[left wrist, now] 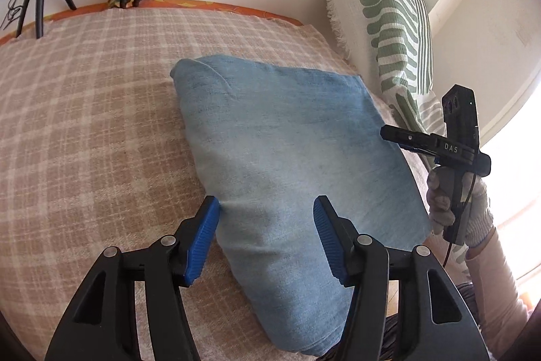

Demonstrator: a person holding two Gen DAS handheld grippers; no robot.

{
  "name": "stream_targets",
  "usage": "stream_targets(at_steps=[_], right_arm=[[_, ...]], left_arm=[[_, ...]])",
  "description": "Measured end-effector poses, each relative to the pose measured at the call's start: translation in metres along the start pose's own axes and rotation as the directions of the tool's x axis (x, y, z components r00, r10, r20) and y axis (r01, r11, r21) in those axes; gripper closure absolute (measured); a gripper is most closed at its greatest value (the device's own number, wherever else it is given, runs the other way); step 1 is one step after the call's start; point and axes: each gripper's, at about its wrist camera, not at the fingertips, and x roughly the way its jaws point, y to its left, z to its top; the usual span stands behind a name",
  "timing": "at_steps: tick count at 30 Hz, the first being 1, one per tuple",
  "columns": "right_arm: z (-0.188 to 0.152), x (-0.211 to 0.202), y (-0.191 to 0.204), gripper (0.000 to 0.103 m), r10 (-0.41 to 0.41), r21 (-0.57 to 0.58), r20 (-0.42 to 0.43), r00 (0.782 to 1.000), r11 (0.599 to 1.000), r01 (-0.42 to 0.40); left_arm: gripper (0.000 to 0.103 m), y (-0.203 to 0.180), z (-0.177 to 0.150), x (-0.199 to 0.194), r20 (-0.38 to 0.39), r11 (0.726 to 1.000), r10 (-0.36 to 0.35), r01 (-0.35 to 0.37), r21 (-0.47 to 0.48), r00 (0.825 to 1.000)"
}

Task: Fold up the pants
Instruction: 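Close both grippers on the edge of the folded jeans stack, then lift the gripped edge with both grippers and fold it over the stack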

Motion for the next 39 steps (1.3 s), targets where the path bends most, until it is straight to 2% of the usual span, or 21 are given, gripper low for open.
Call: stream_targets(at_steps=[5, 8, 13, 15, 16, 18, 19, 23, 25, 28, 31, 39], right_arm=[[-0.006, 0.012, 0.001, 0.015, 0.033, -0.013, -0.042, 0.999, 0.999, -0.034], [-0.008, 0.015, 0.007, 0.012, 0.048, -0.047, -0.044, 0.998, 0.998, -0.05], [-0.01, 0.018, 0.012, 0.013, 0.084, -0.067, -0.047, 0.995, 0.994, -0.087], [-0.01, 0.019, 0.011, 0.025, 0.117, -0.053, -0.052, 0.992, 0.991, -0.12], [-0.01, 0.022, 0.009, 0.038, 0.156, -0.022, -0.064, 0.986, 0.987, -0.158], [-0.011, 0.025, 0.006, 0.046, 0.179, 0.014, -0.048, 0.983, 0.984, -0.179], [-0.012, 0.027, 0.007, 0.054, 0.187, 0.023, -0.055, 0.981, 0.982, -0.186], [-0.012, 0.021, 0.014, 0.069, 0.158, 0.013, -0.028, 0.987, 0.987, -0.157], [-0.012, 0.018, 0.02, 0.073, 0.132, -0.002, -0.015, 0.991, 0.991, -0.132], [-0.01, 0.014, 0.028, 0.077, 0.093, -0.022, 0.0, 0.996, 0.995, -0.093], [-0.009, 0.006, 0.038, 0.08, 0.071, -0.037, 0.025, 0.997, 0.997, -0.07], [-0.007, -0.021, 0.074, 0.085, 0.062, -0.123, 0.09, 0.994, 0.991, -0.05]], left_arm=[[0.045, 0.01, 0.011, 0.017, -0.021, 0.999, 0.014, -0.015, -0.046, 1.0], [0.045, 0.016, 0.015, 0.024, -0.027, 0.997, 0.003, -0.005, -0.079, 1.0], [0.045, 0.028, 0.016, 0.034, -0.038, 0.99, -0.031, 0.025, -0.142, 0.999], [0.045, 0.031, 0.015, 0.039, -0.044, 0.986, -0.047, 0.039, -0.164, 0.998], [0.045, 0.032, 0.014, 0.039, -0.036, 0.985, -0.05, 0.044, -0.165, 0.998], [0.045, 0.029, 0.015, 0.04, -0.029, 0.987, -0.047, 0.041, -0.155, 0.998], [0.045, 0.028, 0.016, 0.042, -0.03, 0.987, -0.051, 0.046, -0.155, 0.998], [0.046, 0.025, 0.021, 0.047, -0.023, 0.982, -0.065, 0.06, -0.177, 0.998], [0.061, 0.021, 0.021, 0.049, -0.017, 0.981, -0.071, 0.066, -0.185, 0.997], [0.074, 0.014, 0.022, 0.046, 0.003, 0.985, -0.057, 0.057, -0.161, 0.998], [0.081, 0.012, 0.023, 0.041, 0.03, 0.986, -0.052, 0.056, -0.16, 0.998], [0.087, -0.001, 0.027, 0.016, 0.099, 0.993, -0.061, 0.071, -0.099, 0.993]])
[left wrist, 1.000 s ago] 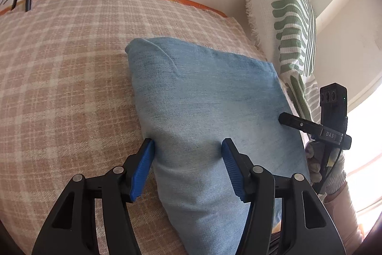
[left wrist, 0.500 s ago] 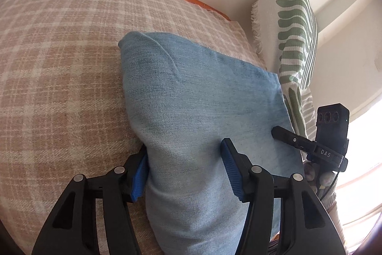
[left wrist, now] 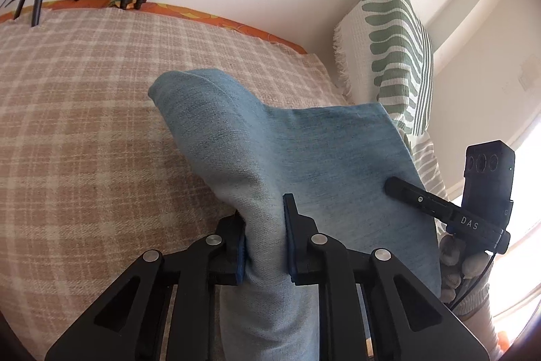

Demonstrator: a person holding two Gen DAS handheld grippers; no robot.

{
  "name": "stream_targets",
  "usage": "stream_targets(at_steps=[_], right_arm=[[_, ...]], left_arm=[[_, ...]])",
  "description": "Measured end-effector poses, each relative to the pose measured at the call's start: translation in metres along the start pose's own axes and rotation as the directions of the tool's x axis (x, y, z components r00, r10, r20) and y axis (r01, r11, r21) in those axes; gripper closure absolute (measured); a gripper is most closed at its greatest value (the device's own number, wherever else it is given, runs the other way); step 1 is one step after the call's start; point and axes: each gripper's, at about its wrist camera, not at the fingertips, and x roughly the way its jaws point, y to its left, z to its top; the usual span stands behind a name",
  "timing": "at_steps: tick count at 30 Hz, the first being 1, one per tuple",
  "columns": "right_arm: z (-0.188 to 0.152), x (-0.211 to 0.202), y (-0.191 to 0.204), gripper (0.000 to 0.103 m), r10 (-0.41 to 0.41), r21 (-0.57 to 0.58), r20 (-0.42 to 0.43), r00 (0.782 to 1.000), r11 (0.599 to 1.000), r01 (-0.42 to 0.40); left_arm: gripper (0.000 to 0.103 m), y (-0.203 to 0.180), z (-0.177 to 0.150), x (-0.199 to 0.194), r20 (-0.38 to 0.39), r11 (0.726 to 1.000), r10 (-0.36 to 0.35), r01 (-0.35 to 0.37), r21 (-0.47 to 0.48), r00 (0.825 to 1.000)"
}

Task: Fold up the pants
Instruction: 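Lift the gripped edge with both grippers and fold it over the stack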

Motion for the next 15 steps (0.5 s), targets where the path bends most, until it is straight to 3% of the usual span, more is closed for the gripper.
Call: stream_targets(at_steps=[8, 15], right_arm=[[0.011, -0.011, 0.025, 0.086, -0.02, -0.042, 0.048, 0.999, 0.999, 0.022], [0.04, -0.021, 0.038, 0.086, -0.009, -0.037, 0.12, 0.993, 0.999, 0.013]], left_arm=[[0.089, -0.019, 0.013, -0.02, 0.049, 0.998, -0.014, 0.011, 0.055, 0.999], [0.089, -0.028, 0.049, -0.04, 0.098, 0.996, -0.016, 0.007, 0.083, 0.995]])
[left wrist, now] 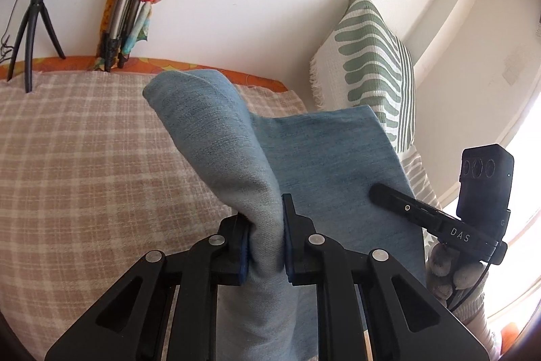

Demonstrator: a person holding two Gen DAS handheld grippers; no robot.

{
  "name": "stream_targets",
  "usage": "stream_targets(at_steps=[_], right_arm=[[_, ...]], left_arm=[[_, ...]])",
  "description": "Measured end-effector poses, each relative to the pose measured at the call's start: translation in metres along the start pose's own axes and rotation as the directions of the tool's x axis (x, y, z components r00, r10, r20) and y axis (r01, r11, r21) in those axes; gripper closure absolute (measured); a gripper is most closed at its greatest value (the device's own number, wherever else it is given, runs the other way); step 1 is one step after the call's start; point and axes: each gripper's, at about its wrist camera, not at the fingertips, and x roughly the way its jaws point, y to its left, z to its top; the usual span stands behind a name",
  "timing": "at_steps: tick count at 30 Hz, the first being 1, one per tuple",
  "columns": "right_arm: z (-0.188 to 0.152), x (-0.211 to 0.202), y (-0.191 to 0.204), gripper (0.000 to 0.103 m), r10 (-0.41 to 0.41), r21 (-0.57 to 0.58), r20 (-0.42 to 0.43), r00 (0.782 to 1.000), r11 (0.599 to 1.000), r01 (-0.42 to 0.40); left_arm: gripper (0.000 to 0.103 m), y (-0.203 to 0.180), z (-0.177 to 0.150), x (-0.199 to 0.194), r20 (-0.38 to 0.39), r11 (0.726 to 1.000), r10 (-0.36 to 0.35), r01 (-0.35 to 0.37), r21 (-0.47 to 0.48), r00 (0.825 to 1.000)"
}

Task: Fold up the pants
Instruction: 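Lift the gripped edge with both grippers and fold it over the stack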

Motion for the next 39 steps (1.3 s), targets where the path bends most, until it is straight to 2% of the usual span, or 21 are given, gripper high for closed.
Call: stream_targets(at_steps=[7, 14, 26, 32, 39], right_arm=[[0.044, 0.009, 0.005, 0.086, -0.008, -0.028, 0.051, 0.999, 1.0, 0.009], [0.094, 0.039, -0.012, 0.086, -0.022, -0.038, 0.051, 0.998, 0.999, 0.023], [0.188, 0.132, -0.074, 0.086, -0.073, -0.053, 0.03, 0.997, 0.996, 0.075], [0.21, 0.186, -0.108, 0.086, -0.086, -0.032, 0.001, 0.996, 0.996, 0.086], [0.21, 0.235, -0.136, 0.086, -0.117, -0.028, -0.053, 0.992, 0.993, 0.116]], left_arm=[[0.089, -0.001, 0.044, 0.002, 0.042, 0.999, 0.015, -0.017, 0.032, 0.999], [0.089, 0.011, 0.087, 0.027, 0.064, 0.999, 0.026, -0.029, 0.046, 0.998], [0.089, 0.049, 0.176, 0.125, 0.074, 0.997, 0.057, -0.061, 0.053, 0.996], [0.089, 0.07, 0.193, 0.175, 0.054, 0.996, 0.084, -0.085, 0.034, 0.995], [0.089, 0.09, 0.193, 0.217, 0.011, 0.989, 0.142, -0.142, 0.05, 0.99]])
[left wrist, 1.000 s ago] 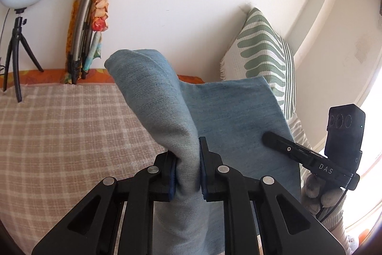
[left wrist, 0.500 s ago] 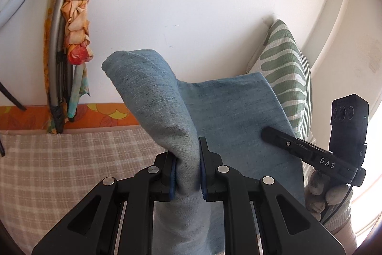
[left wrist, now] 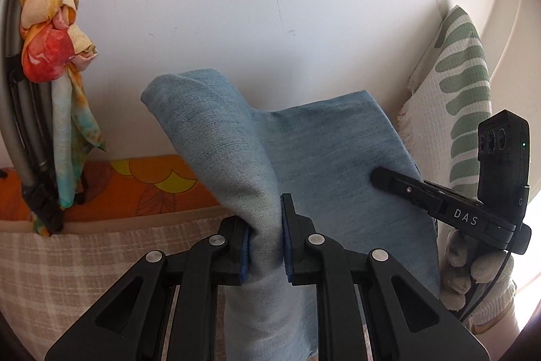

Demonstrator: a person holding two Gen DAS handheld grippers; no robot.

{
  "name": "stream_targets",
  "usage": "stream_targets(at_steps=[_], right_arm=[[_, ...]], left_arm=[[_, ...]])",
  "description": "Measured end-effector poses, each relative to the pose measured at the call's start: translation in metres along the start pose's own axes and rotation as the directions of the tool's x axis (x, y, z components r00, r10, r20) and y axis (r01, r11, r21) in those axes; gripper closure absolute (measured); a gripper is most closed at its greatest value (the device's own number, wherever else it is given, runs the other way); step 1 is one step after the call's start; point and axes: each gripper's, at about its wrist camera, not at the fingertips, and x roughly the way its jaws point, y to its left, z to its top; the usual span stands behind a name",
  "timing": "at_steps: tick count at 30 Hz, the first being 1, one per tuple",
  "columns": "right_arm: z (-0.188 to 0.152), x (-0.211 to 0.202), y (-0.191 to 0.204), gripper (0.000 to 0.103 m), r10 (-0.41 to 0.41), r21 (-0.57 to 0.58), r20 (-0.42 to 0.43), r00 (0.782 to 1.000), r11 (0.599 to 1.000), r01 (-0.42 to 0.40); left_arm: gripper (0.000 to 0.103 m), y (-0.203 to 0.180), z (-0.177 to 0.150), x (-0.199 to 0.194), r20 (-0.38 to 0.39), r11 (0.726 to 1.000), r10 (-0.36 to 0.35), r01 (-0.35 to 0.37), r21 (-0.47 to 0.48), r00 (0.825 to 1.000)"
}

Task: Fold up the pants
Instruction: 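Lift the gripped edge with both grippers and fold it over the stack, then lower the folded edge onto the stack and open both grippers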

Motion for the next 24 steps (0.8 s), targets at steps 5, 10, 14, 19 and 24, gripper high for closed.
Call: stream_targets(at_steps=[5, 10, 14, 19, 24], right_arm=[[-0.005, 0.013, -0.004, 0.084, -0.079, -0.034, -0.012, 0.997, 0.996, 0.079], [-0.009, 0.021, -0.007, 0.061, -0.216, -0.065, -0.023, 0.976, 0.975, 0.214], [-0.013, 0.016, -0.016, 0.041, -0.24, -0.033, -0.025, 0.97, 0.97, 0.24], [-0.018, 0.0, -0.019, 0.035, -0.255, -0.011, -0.006, 0.967, 0.967, 0.255], [-0.021, -0.017, -0.003, 0.032, -0.27, -0.04, 0.005, 0.963, 0.962, 0.27]], left_arm=[[0.089, 0.008, 0.002, 0.018, -0.02, 0.999, 0.049, -0.049, 0.013, 0.999], [0.08, 0.016, 0.0, 0.024, -0.043, 0.994, 0.11, -0.11, -0.012, 0.993], [0.059, 0.024, -0.003, 0.02, -0.063, 0.989, 0.146, -0.148, -0.026, 0.987], [0.059, 0.028, -0.004, 0.003, -0.043, 0.988, 0.153, -0.154, -0.026, 0.987], [0.059, 0.029, -0.008, -0.024, -0.03, 0.988, 0.154, -0.154, 0.0, 0.988]])
